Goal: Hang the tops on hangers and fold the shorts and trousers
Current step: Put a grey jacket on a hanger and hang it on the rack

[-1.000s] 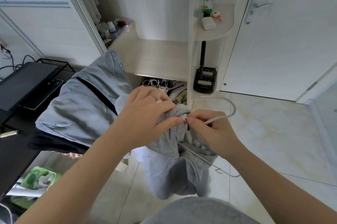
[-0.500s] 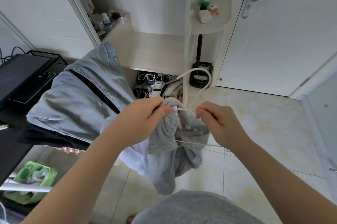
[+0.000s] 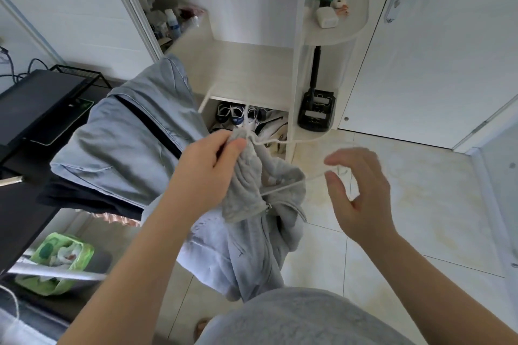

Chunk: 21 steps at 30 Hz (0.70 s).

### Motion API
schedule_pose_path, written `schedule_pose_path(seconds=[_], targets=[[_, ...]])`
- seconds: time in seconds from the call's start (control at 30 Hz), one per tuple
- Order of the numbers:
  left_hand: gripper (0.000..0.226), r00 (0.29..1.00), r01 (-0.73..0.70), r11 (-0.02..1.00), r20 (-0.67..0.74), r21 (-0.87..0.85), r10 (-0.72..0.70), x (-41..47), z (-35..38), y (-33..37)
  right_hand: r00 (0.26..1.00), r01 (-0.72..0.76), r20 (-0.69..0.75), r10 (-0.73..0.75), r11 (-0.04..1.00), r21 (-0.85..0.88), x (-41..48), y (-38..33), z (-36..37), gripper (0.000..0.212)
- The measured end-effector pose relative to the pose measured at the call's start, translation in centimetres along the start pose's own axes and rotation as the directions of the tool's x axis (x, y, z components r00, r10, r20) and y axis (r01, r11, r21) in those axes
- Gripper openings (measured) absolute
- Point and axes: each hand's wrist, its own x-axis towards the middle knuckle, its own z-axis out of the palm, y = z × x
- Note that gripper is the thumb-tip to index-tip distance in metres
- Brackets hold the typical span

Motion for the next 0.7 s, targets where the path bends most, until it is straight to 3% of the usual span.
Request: schedule_pose_path(seconds=[0.07,0.13,0.17,0.23,0.3,0.37,0.5,0.57,0.7], targets=[[0.034,0.996,0.024,0.998,-0.079,-0.055,-0.028,-0.2,-0.6,0.2,0.968,-0.149,0.220,0.121,0.982,0.115,-1.2,0.0,0.7,0.018],[0.038,0.992,0.023,0.994,-0.124,-0.106,-0.036,-0.3,-0.7,0.7,0.846,-0.292,0.497,0.195,0.948,0.125,-1.6,-0.6,2.3,0.040],[0.037,0.990,0.016,0.991,-0.140,-0.133,-0.035,-0.4,-0.7,0.9,0.795,-0.291,0.577,0.188,0.952,0.091,-1.6,-0.7,3.3,0.052],[0.033,0.987,0.006,0.985,-0.158,-0.174,-0.034,-0.5,-0.6,1.4,0.774,-0.192,0.615,0.152,0.981,-0.002,-1.2,-1.0,5.1,0.060],[0.032,0.985,0.010,0.981,-0.169,-0.192,-0.044,-0.5,-0.7,1.5,0.789,-0.124,0.601,0.130,0.991,-0.051,-0.3,-1.4,6.0,0.048],[0.033,0.981,0.023,0.982,-0.187,-0.190,-0.059,-0.5,-1.2,1.1,0.780,-0.130,0.619,0.095,0.991,0.012,0.0,-1.1,6.1,0.038],[0.035,0.971,0.082,0.984,-0.211,-0.159,-0.115,-0.4,-1.8,-0.1,0.766,-0.252,0.626,0.147,0.964,0.082,-1.5,0.3,5.7,0.061],[0.037,0.964,0.121,0.982,-0.220,-0.142,-0.150,-0.5,-1.6,-0.8,0.761,-0.291,0.618,0.197,0.955,0.055,-2.2,1.1,5.7,0.056],[0.039,0.972,0.126,0.985,-0.185,-0.115,-0.146,-1.1,-0.8,-1.6,0.541,-0.027,0.820,0.187,0.978,-0.205,-2.4,2.4,6.7,0.026]])
